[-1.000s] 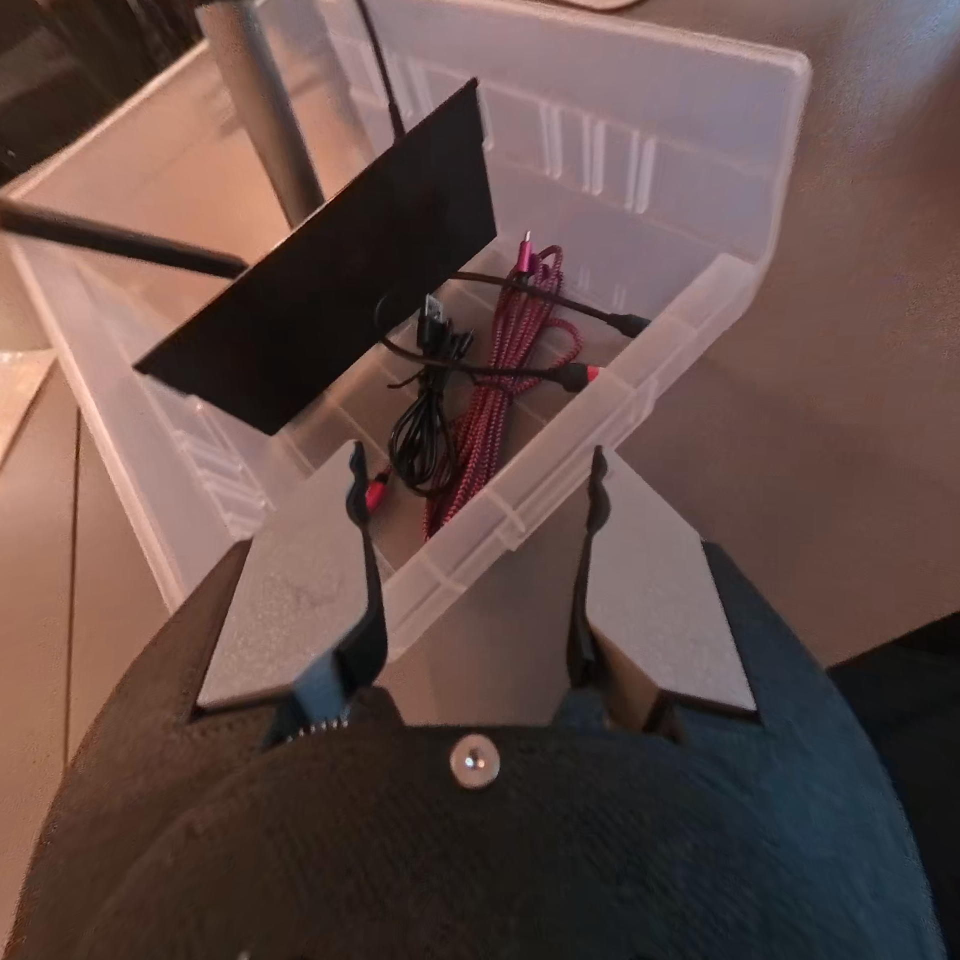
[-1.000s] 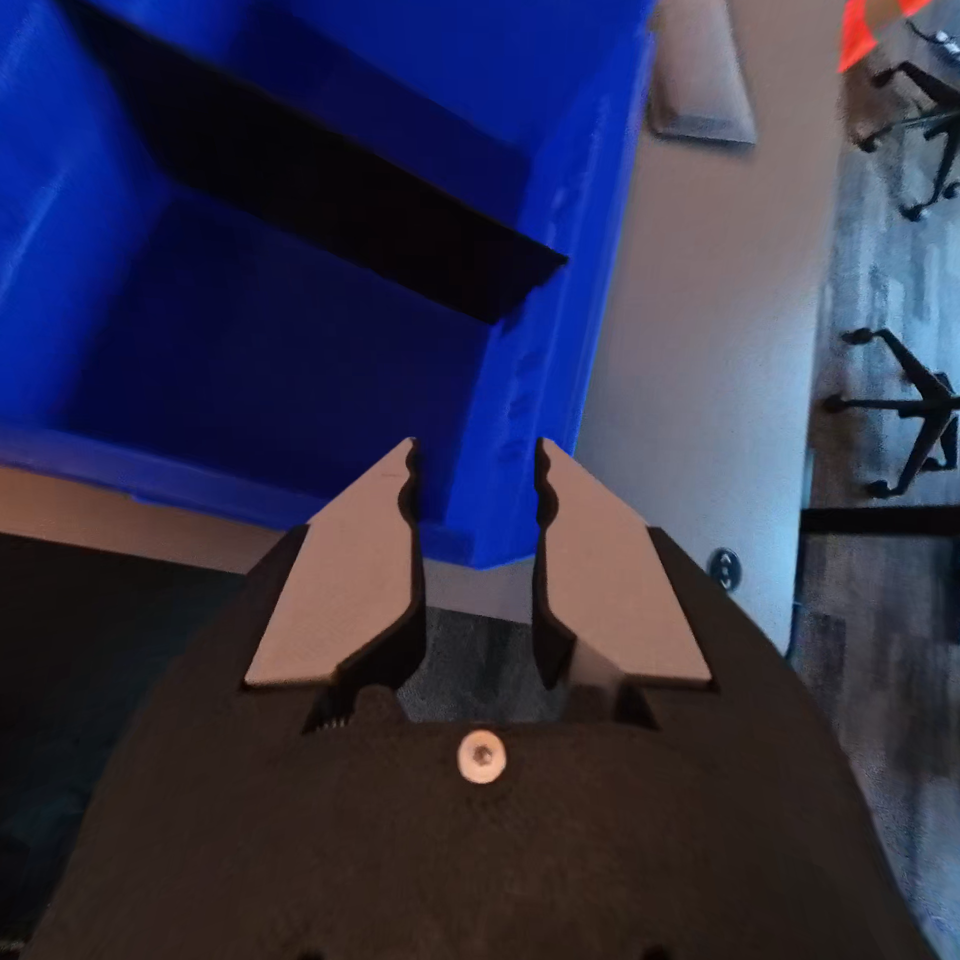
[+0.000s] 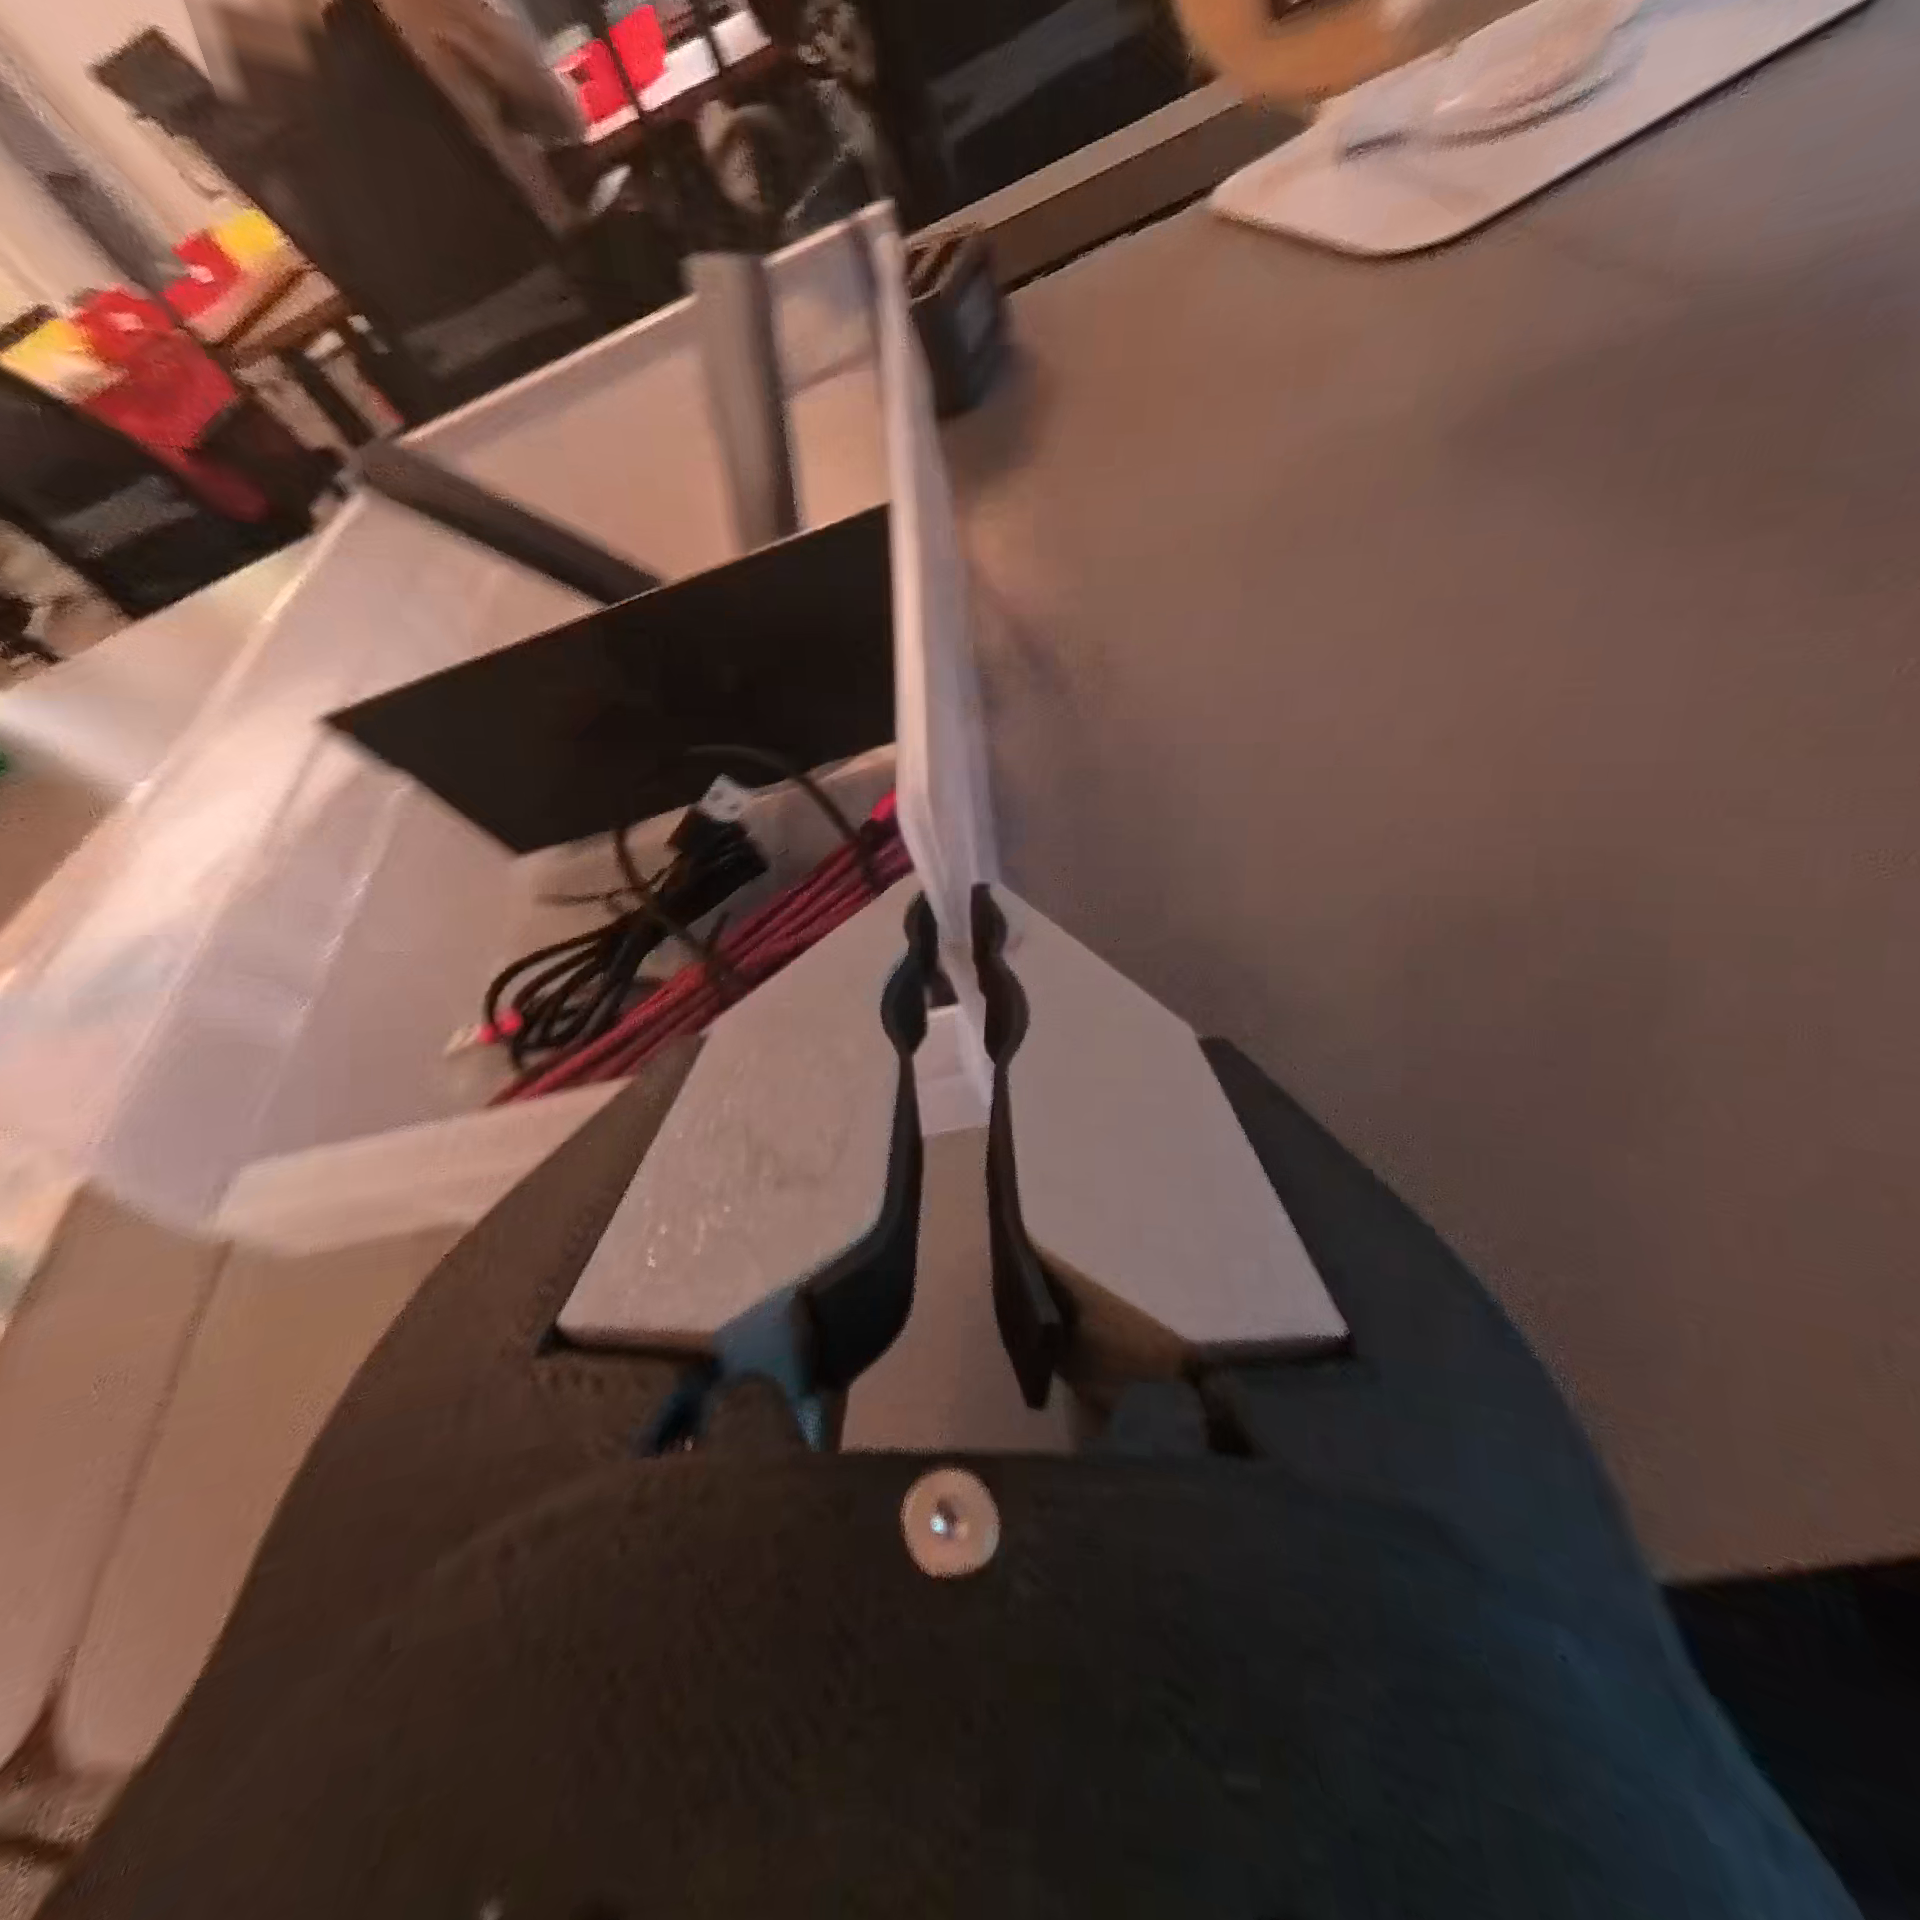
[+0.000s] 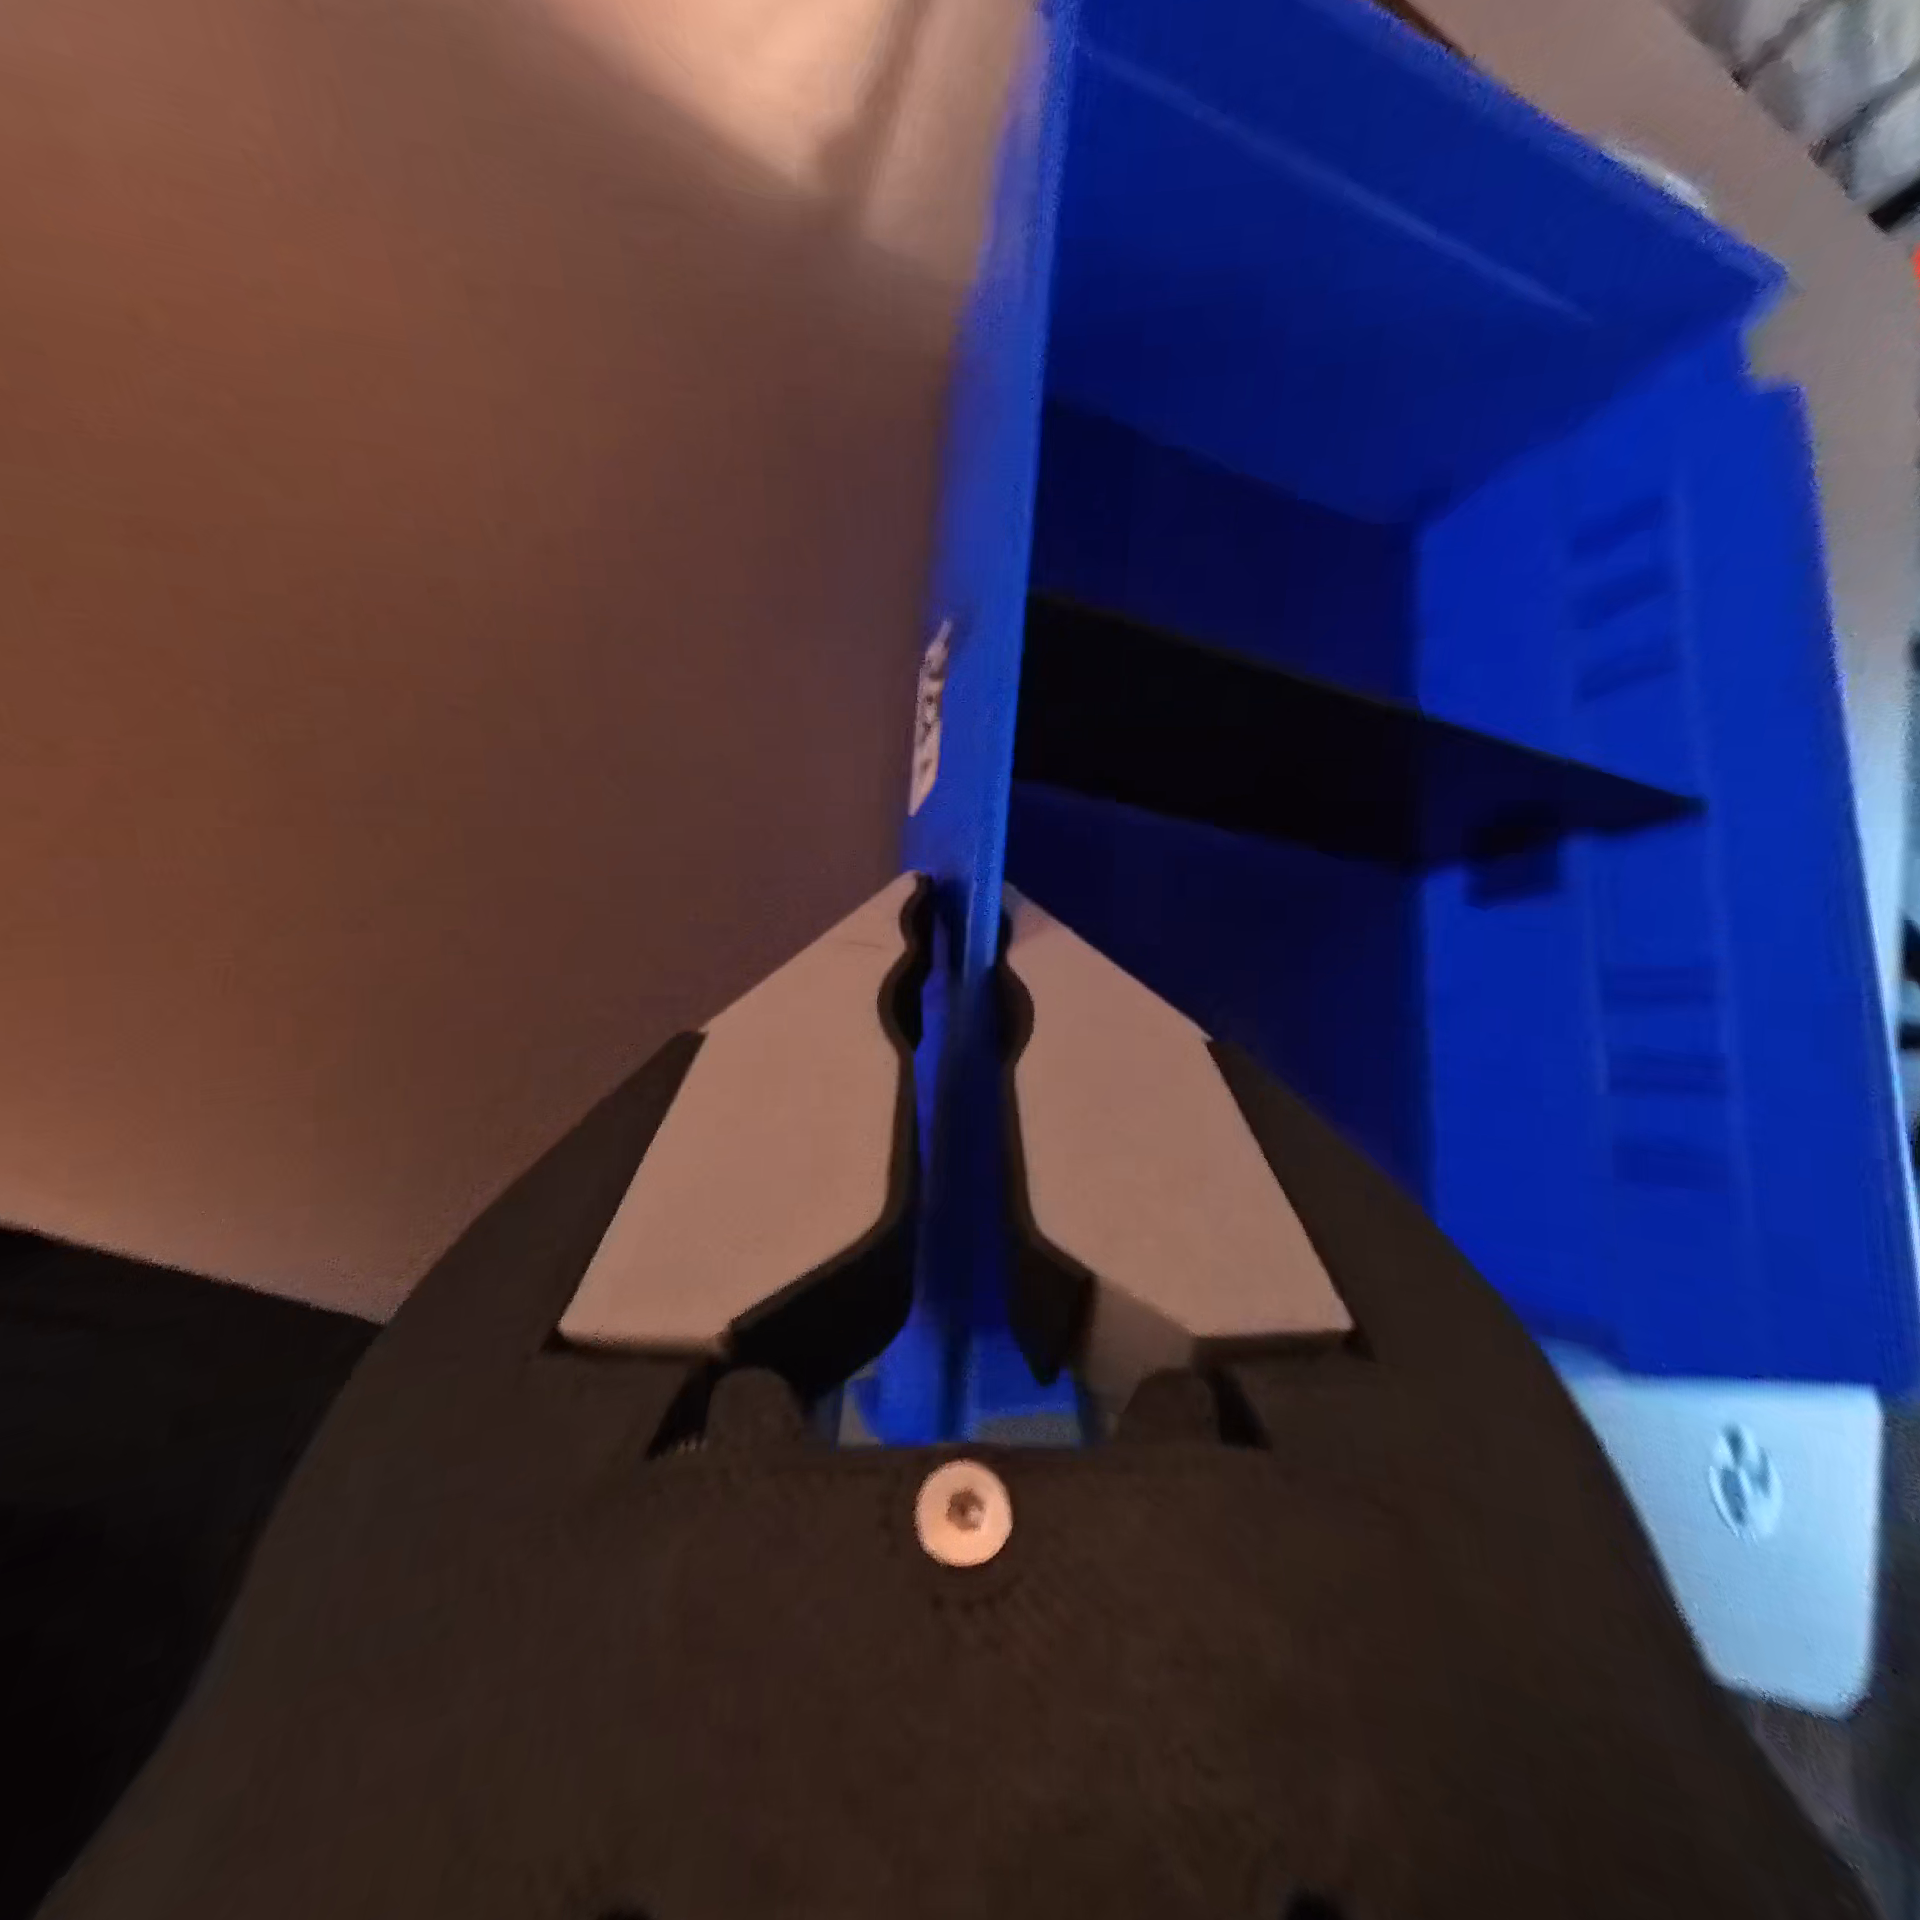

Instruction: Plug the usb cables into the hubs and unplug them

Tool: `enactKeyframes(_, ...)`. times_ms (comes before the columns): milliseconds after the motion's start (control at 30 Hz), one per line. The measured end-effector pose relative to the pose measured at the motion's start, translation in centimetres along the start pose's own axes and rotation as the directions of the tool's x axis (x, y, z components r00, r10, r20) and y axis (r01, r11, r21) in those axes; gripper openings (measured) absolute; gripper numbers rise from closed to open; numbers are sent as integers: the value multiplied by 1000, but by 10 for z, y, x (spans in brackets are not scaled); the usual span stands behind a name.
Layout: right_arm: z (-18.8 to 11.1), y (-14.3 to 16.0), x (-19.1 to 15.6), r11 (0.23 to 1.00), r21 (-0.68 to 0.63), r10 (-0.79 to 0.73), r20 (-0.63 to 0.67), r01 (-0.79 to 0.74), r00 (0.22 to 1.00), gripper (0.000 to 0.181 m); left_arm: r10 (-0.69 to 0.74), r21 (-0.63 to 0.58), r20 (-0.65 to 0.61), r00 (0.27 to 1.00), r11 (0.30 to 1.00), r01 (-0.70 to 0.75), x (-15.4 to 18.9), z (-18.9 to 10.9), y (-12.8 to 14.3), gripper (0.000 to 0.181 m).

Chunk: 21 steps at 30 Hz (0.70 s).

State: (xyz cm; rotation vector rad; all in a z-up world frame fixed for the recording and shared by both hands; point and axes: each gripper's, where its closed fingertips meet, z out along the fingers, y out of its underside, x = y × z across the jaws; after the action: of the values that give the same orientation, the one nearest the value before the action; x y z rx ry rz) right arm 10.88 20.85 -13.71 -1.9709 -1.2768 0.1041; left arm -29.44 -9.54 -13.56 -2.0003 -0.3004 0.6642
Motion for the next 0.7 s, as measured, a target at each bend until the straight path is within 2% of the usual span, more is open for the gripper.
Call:
enactKeyframes(100, 2, 12, 26, 996, -44, 68, -112, -73, 991, 11, -114, 13, -52, 992, 993, 115, -24, -16, 16, 3)
enactKeyframes(167, 2, 13, 29, 995, -37, 86, -117, -91, 989, 11, -179, 14, -40, 983, 984, 180, -41, -25, 26, 4)
enactKeyframes(267, 2, 14, 31, 994, -36, 97, -125, -102, 987, 11, -203, 30, -6, 979, 979, 203, -55, -34, 34, 5)
enactKeyframes(433, 5, 20, 48, 988, -25, 150, -155, -155, 977, 11, -242, 26, -113, 964, 969, 247, -29, -33, 24, 1)
enactKeyframes(600, 0, 33, 71, 982, -30, 176, -206, -186, 963, 12, -228, -1, -218, 949, 972, 233, 1, -34, 11, 7)
enactKeyframes(633, -4, 35, 73, 983, -36, 168, -201, -179, 965, 16, -221, 4, -238, 946, 974, 228, 4, -37, 6, 10)
enactKeyframes(700, -20, 28, 77, 984, 9, 174, -188, -175, 967, 34, -218, 13, -281, 935, 973, 231, 9, -47, -5, 24)
